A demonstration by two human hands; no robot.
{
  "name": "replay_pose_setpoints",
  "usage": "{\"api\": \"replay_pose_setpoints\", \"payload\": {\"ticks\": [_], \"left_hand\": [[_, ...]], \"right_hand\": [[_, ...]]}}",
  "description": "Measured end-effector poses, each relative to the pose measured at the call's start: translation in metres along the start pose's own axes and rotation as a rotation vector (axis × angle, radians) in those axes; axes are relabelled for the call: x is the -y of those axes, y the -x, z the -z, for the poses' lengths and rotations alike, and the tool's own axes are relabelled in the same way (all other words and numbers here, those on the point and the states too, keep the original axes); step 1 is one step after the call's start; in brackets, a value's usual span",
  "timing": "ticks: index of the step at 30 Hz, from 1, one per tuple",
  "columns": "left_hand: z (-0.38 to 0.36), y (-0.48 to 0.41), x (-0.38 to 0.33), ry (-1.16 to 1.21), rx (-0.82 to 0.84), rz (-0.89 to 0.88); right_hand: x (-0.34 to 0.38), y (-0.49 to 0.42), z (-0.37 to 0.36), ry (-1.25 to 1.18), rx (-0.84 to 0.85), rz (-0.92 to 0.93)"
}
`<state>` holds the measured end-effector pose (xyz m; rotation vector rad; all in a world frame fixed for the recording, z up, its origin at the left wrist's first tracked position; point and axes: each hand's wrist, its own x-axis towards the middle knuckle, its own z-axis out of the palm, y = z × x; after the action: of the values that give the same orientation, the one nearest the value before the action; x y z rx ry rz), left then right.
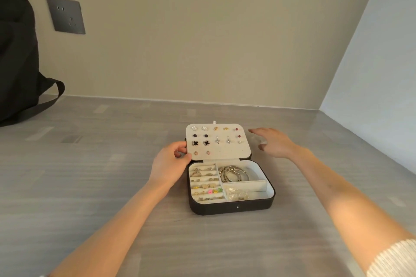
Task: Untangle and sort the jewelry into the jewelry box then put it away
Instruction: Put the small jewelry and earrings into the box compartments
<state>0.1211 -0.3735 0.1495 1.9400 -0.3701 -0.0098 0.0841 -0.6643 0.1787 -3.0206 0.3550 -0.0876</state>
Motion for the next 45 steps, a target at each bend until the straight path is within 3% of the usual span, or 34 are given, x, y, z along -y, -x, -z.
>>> {"api": "replay_pose_setpoints", "payload": {"ticks": [4, 8, 11, 15, 23, 28, 31, 35, 38, 41, 43, 45], "left_hand": [[0.000, -0.001, 0.000, -0.050, 0.014, 0.015], [0.001, 0.001, -0.001, -0.048, 0.029, 0.027], [0.002, 0.002, -0.002, -0.035, 0.034, 0.033], [0.001, 0.003, -0.002, -0.023, 0.039, 0.036], [0.002, 0.007, -0.005, -0.014, 0.046, 0.015], [0.002, 0.008, -0.006, -0.001, 0.048, 0.004], [0.002, 0.006, -0.004, -0.006, 0.046, 0.009], [0.003, 0.006, -0.003, -0.004, 0.045, 0.005], [0.004, 0.009, -0.006, 0.004, 0.052, -0.002], [0.004, 0.009, -0.006, -0.018, 0.025, 0.023], [0.003, 0.007, -0.005, -0.021, 0.004, 0.058], [0.004, 0.003, -0.005, 0.021, -0.010, 0.117]], "right_hand": [[-0.004, -0.001, -0.005, 0.006, -0.050, 0.035], [0.009, 0.035, 0.010, -0.483, -0.191, 0.037], [0.029, 0.082, 0.029, -0.741, -0.132, 0.163], [0.051, 0.127, 0.037, -0.572, 0.068, 0.281], [0.053, 0.138, 0.035, -0.509, 0.060, 0.246], [0.052, 0.143, 0.022, -0.464, -0.029, 0.232], [0.050, 0.150, 0.004, -0.264, -0.273, 0.450], [0.035, 0.159, -0.016, -0.078, -0.311, 0.566], [0.032, 0.161, -0.014, -0.024, -0.298, 0.553], [0.042, 0.146, 0.007, -0.325, -0.281, 0.436], [0.051, 0.121, 0.023, -0.480, -0.329, 0.248], [0.057, 0.084, 0.032, -0.482, -0.309, 0.047]]}}
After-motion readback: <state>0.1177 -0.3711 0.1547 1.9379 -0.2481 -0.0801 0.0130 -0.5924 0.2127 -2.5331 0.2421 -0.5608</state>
